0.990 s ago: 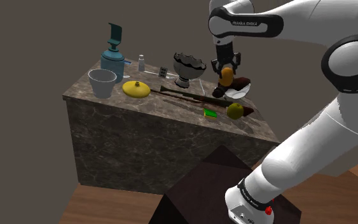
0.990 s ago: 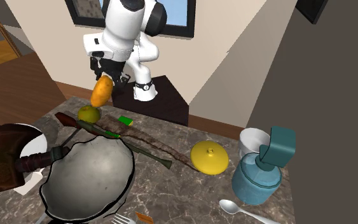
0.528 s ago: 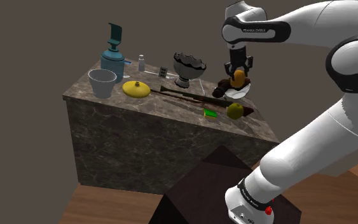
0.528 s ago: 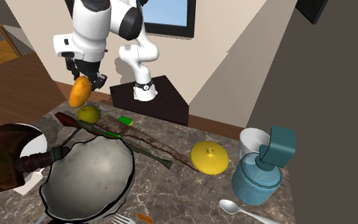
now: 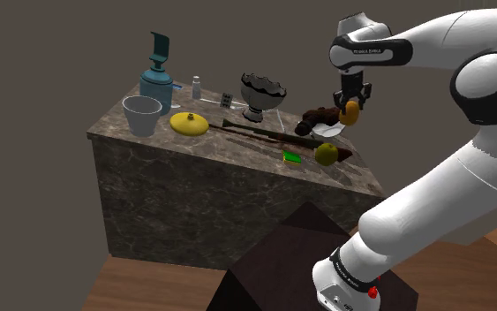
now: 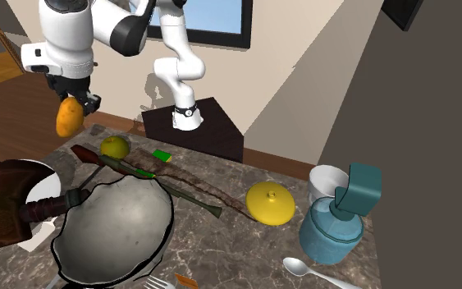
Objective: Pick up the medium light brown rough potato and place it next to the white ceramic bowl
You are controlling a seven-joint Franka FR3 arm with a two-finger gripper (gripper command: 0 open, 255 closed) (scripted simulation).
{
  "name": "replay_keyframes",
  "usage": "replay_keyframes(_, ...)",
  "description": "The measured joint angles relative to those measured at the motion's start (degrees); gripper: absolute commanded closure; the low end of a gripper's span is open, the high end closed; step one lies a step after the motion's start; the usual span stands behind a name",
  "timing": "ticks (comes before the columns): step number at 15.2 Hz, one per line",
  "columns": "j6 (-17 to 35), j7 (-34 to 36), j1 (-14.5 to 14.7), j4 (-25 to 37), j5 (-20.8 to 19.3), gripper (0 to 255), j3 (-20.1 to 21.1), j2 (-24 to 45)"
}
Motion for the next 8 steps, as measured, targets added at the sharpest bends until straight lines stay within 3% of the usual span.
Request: replay_keyframes(8,6.3,-9.3,-5.3,3.7,-1.1,255,-6.0,4.0)
